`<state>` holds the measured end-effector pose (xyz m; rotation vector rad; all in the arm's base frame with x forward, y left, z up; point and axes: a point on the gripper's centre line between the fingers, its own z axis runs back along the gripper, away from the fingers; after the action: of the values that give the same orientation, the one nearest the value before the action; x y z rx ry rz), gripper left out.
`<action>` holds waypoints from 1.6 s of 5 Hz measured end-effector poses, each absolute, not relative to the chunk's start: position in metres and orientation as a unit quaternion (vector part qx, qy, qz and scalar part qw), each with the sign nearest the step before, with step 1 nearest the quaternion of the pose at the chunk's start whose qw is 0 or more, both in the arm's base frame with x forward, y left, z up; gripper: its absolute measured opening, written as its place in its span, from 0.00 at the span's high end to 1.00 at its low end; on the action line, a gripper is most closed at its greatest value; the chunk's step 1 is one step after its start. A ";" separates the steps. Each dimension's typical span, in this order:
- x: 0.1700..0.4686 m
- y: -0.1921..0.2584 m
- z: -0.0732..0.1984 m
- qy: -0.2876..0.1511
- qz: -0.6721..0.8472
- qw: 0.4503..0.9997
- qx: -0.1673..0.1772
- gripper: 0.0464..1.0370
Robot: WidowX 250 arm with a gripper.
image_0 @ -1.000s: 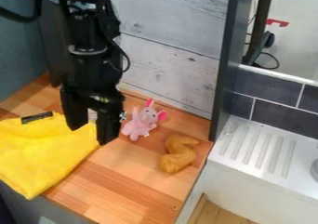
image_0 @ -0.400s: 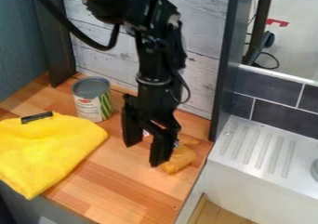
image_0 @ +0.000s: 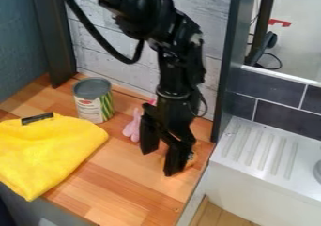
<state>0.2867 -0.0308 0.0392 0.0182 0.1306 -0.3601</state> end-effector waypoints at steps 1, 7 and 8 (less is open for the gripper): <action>0.293 -0.035 0.028 0.065 -0.193 0.979 0.014 0.04; 0.298 -0.033 0.015 0.071 -0.167 0.983 -0.008 0.46; 0.299 -0.029 0.073 0.003 -0.141 0.990 0.007 0.46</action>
<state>0.2993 -0.0290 0.0732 0.0147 0.0051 -0.2827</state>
